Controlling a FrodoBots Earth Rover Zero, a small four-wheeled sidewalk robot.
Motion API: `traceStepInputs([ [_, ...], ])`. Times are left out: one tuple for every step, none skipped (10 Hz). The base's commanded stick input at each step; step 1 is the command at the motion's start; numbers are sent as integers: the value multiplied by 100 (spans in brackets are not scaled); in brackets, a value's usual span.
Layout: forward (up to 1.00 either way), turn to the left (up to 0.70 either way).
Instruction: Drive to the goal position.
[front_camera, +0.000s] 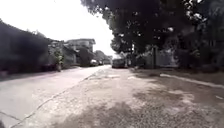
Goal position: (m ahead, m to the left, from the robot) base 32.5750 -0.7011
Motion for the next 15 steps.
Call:
traceStepInputs([
  [100,0],
  [100,0],
  [100,0],
  [100,0],
  [100,0],
  [100,0],
  [100,0],
  [100,0],
  [100,0],
  [100,0],
  [100,0],
  [100,0],
  [100,0],
  [100,0],
  [100,0],
])
